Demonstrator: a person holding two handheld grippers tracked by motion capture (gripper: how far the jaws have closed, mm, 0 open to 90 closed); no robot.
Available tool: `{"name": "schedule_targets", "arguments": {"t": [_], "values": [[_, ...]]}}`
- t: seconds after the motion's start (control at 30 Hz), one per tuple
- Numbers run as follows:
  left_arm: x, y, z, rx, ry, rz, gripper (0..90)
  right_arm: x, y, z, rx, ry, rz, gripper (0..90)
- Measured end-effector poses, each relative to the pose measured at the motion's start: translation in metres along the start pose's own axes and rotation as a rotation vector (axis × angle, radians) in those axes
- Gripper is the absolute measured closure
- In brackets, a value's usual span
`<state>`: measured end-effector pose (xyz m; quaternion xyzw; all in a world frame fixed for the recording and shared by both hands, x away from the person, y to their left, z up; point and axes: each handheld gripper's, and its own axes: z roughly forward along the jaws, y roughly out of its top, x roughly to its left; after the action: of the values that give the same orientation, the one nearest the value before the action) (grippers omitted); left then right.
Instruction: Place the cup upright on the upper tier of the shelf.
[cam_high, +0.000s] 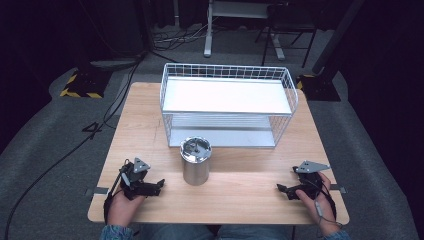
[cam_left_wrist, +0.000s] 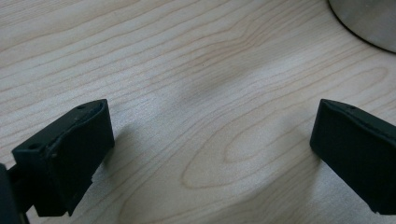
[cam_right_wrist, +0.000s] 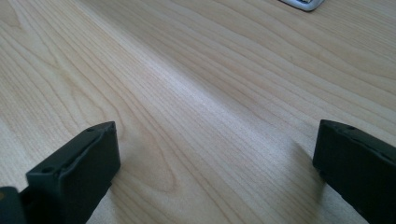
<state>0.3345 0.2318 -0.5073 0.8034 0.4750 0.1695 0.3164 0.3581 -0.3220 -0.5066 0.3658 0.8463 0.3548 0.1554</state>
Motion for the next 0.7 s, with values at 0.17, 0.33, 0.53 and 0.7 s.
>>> {"name": "schedule_targets", "arguments": {"t": [0.17,0.33,0.53,0.7], "values": [[-0.0005,-0.0001,-0.0001,0.000,-0.004,0.004,0.0,0.0000,0.0000,0.0000,0.000,0.000,0.000,1.1],[0.0000,0.0002,0.0000,0.001,-0.006,0.010,0.0,0.0000,0.0000,0.0000,0.000,0.000,0.000,1.1],[0.0013,0.0021,-0.0004,0.014,0.001,0.019,0.0,0.0001,0.0000,0.0000,0.000,-0.001,0.000,1.0],[0.0022,0.0055,-0.0074,-0.009,0.026,0.036,0.0,0.0001,0.0000,0.0001,0.000,-0.002,0.000,1.0]]}}
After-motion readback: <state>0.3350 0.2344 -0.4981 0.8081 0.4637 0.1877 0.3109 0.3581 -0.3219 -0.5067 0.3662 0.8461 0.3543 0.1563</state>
